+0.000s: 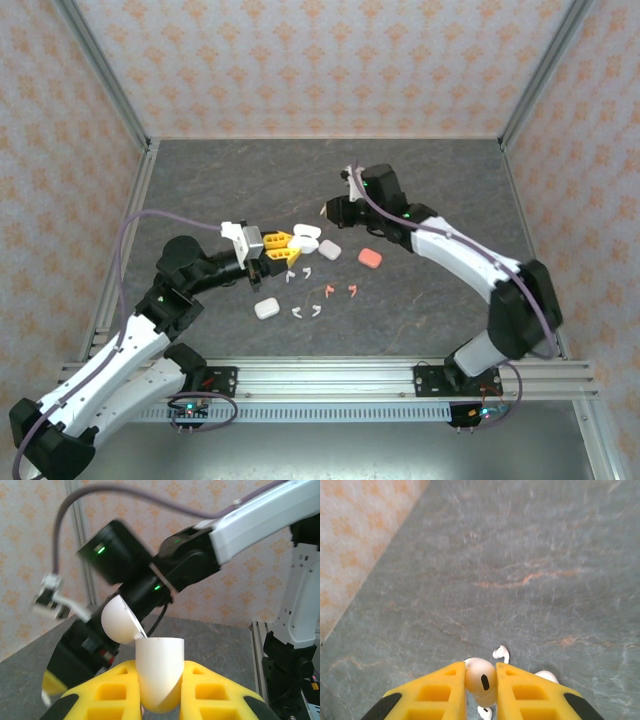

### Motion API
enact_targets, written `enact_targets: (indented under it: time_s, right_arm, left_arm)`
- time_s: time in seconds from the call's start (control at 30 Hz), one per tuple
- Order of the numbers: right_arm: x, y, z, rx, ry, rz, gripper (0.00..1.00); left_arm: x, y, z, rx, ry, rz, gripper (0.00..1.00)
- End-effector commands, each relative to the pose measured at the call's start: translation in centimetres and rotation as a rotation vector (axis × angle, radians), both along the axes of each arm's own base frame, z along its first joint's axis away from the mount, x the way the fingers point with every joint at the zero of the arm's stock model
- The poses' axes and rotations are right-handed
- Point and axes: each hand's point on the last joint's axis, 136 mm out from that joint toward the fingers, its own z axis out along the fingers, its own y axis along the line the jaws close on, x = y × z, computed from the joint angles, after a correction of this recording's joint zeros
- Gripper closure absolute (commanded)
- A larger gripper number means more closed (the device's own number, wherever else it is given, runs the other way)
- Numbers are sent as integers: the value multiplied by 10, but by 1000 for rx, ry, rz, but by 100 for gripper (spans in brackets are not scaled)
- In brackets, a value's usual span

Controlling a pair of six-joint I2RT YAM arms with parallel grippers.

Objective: Insert wireless bluetooth earbuds into charging case

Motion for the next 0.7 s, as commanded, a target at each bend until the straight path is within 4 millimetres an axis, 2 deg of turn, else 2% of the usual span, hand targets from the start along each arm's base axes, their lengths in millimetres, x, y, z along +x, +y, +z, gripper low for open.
enact_targets:
  time_s: [0.0, 0.2, 0.37, 0.5, 0.67]
  right_arm:
    - [-8, -18, 38, 32, -139, -59, 82]
    - [-43, -37, 97, 153, -341, -37, 82]
    - [-70, -44, 129, 216, -476, 0, 82]
    - [-89, -38, 144, 236, -550, 63, 82]
    - [-109, -19, 154, 240, -598, 147, 82]
  left_arm:
    - [2, -2, 12, -47, -29, 0, 100]
    - [12, -7, 8, -63, 1, 9, 100]
    - [20, -11, 5, -70, 20, 15, 100]
    - [23, -15, 3, -68, 31, 8, 100]
    - [26, -17, 2, -66, 38, 6, 100]
